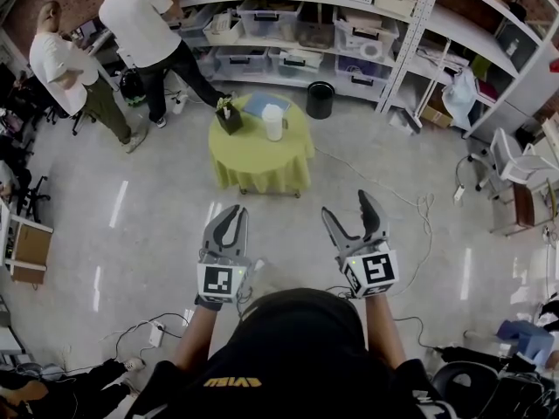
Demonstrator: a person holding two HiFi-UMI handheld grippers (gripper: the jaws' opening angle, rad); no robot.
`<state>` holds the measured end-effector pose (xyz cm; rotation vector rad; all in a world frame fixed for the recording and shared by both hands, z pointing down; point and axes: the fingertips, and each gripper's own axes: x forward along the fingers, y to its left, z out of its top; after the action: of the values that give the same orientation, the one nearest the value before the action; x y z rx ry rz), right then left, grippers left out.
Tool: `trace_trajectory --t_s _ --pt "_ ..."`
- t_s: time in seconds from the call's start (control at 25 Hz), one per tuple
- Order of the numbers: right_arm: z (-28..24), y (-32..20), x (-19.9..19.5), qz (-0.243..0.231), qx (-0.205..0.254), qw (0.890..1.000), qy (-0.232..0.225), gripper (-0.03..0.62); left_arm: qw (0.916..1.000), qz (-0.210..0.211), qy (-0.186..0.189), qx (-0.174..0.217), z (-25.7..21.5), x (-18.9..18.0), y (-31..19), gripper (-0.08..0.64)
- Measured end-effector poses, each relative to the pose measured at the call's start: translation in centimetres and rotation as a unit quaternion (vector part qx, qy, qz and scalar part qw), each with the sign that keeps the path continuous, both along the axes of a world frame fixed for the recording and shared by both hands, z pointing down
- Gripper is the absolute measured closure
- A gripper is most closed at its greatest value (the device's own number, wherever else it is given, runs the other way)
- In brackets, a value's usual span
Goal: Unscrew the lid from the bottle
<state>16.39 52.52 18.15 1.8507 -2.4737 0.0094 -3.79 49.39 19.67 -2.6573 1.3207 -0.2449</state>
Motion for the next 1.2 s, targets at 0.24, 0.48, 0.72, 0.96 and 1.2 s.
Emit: trace_trajectory --t_s 0.24,0.48,0.72,0.96,1.2 --pt "0.7 -0.7 -0.3 -0.007 -0.017 1.0 -0.005 0.158 0.9998 0.012 -0.01 -0.009 0.7 0.4 -0.1 0.423" --pt "1.0 -0.7 0.2 -0.009 -0.024 1.0 -0.004 0.155 0.9995 0.017 -0.02 -0.015 1.0 1.5 -0.3 0.305" --pt "2.1 -1.0 0.2 -0.022 -0.036 0.999 -0.023 0.149 0.9989 -0.008 -0.032 -0.033 1.6 1.4 -0.7 0.101" --pt "3.5 -1.9 -0.6 -0.044 -0.055 0.997 -0.024 0.15 0.9967 -0.018 -0.076 -0.024 2.1 0.9 0.0 0.094" --pt "5.5 -4.7 -2.1 -0.056 -0.088 0.994 -0.014 0.152 0.995 -0.022 -0.081 -0.053 4.1 -0.5 -2.9 0.094"
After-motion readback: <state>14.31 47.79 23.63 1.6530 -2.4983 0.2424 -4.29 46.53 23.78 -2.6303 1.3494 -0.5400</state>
